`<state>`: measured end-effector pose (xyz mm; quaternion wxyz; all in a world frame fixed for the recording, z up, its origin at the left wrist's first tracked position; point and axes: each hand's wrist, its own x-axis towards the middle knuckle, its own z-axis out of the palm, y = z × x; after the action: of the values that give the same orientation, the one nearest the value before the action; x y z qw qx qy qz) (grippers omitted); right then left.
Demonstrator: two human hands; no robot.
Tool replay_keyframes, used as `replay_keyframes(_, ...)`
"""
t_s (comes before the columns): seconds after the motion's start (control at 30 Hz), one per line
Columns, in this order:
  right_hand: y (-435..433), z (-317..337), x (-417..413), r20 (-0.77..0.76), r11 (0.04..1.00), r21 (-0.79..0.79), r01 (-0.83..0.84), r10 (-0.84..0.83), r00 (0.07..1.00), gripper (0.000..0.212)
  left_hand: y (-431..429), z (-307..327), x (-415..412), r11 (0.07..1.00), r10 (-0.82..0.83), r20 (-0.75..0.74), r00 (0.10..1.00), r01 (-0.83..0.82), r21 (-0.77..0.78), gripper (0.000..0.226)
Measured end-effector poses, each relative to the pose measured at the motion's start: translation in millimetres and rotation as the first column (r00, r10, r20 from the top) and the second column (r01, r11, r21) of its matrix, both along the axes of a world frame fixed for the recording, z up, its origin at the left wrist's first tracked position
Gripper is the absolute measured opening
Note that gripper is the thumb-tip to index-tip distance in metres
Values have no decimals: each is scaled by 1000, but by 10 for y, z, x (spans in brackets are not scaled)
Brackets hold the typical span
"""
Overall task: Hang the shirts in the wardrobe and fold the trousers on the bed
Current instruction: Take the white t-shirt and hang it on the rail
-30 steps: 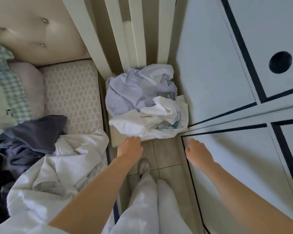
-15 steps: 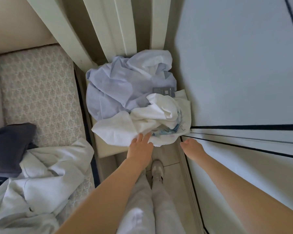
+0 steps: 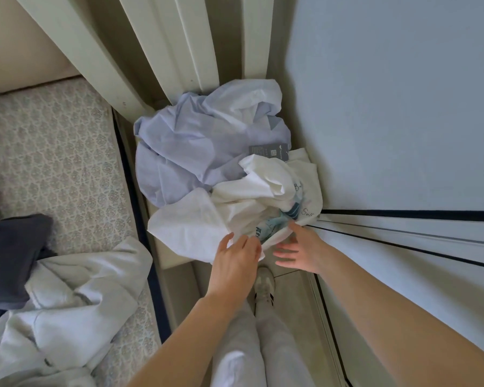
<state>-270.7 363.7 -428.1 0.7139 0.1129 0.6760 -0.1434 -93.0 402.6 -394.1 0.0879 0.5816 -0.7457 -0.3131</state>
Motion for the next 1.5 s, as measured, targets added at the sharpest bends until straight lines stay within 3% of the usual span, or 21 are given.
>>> replay_keyframes(0.07,-18,149,70,74,992,-51,118,-114,991,41,-25,218,-18,996,78,-77,994,-74,53,17)
replay_keyframes(0.13,-36,312,142,36,980,-92,175,-173,984,31,-49,413,-16,979,178,-122,976,-164,119,16)
replay_keyframes(0.2,-77,493,202,-74,981,-157,110,-123,990,22,-75,581,-5,969,227,-142,964,-209,128,23)
replay_keyframes(0.33,-127,953,282,-290,936,-333,-118,18,957,9,-109,919,48,973,231,-170,958,-232,19,14)
replay_keyframes(0.53,-147,1741,356,-374,799,-565,-205,-28,927,21,-181,1674,142,910,380,-262,887,-409,-65,9)
replay_keyframes(0.67,-203,2374,406,-313,689,-704,-174,-81,946,19,-206,2269,138,853,501,-309,808,-521,21,8)
replay_keyframes(0.8,-163,2905,442,-113,628,-777,-40,-76,991,22,-279,2763,130,744,635,-496,593,-642,184,11)
replay_keyframes(0.9,-7,3108,426,-230,541,-816,-202,16,973,28,-319,3110,150,714,635,-552,541,-683,152,14)
replay_keyframes(1.03,304,3175,302,-466,412,-772,-484,152,872,33,-347,3530,194,677,606,-635,480,-729,95,13)
replay_keyframes(1.17,563,3192,312,-492,335,-699,-632,417,764,38,-355,3856,210,666,541,-701,465,-746,19,10)
replay_keyframes(1.27,584,3228,396,-653,269,-657,-705,266,709,10,-387,4061,227,655,512,-724,462,-755,-18,12)
replay_keyframes(1.3,553,3279,409,-676,267,-664,-698,184,713,11,-399,4111,236,651,505,-735,452,-759,-19,14)
replay_keyframes(1.5,237,3868,260,-502,298,-836,-460,-79,861,15,-396,4257,338,628,505,-744,437,-777,-29,16)
